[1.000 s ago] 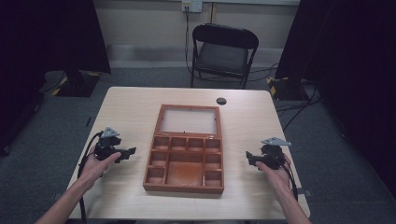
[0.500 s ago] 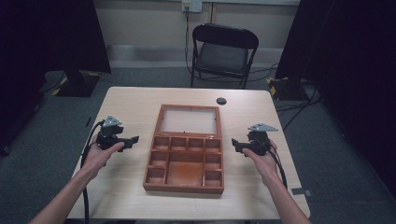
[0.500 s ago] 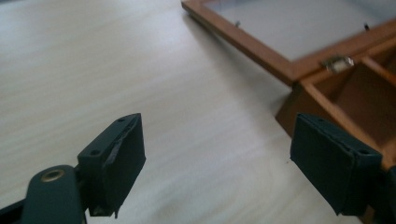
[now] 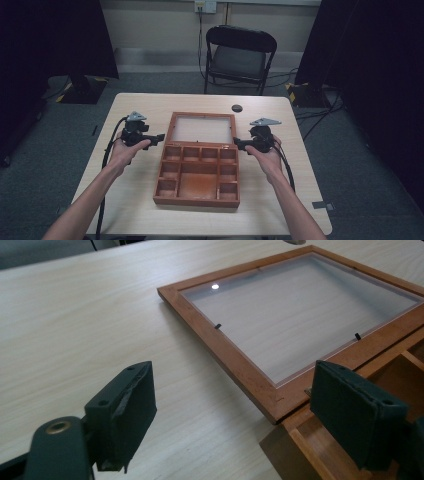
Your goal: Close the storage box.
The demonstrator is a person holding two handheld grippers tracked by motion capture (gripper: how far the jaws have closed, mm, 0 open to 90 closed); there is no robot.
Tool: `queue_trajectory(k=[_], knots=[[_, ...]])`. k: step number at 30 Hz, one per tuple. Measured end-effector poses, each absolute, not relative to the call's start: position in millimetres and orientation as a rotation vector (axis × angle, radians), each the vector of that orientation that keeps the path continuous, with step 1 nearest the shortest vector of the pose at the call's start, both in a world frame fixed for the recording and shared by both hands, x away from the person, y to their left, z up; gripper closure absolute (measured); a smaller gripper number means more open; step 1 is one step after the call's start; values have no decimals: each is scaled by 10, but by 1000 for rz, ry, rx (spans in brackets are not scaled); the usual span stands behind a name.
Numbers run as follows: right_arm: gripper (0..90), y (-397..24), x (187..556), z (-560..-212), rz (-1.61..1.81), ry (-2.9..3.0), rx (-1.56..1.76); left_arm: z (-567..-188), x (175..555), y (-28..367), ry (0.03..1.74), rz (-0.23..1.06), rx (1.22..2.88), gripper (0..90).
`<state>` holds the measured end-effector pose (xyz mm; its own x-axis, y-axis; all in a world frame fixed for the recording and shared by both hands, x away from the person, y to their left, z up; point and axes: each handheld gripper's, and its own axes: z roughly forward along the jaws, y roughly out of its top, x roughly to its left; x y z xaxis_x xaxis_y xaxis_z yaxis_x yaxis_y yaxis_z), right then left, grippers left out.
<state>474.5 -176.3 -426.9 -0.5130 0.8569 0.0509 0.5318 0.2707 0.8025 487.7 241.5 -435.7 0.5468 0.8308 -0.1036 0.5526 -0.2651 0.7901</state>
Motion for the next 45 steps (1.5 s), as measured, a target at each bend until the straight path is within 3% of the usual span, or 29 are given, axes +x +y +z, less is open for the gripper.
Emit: queue_trajectory(k=[8,20,45], knots=[[180,-1715,4933,-4437,1130,2189,1303,-4498,4993,2309,1110,435,1971,156],[183,-1575,5107,-4618,1113,2237,1379,-4596,5075,2194,1134,269,1961,192],[164,-1521,5238,-4863,1382,2225,1705,-4764,5165,2094,1181,127,1885,141]])
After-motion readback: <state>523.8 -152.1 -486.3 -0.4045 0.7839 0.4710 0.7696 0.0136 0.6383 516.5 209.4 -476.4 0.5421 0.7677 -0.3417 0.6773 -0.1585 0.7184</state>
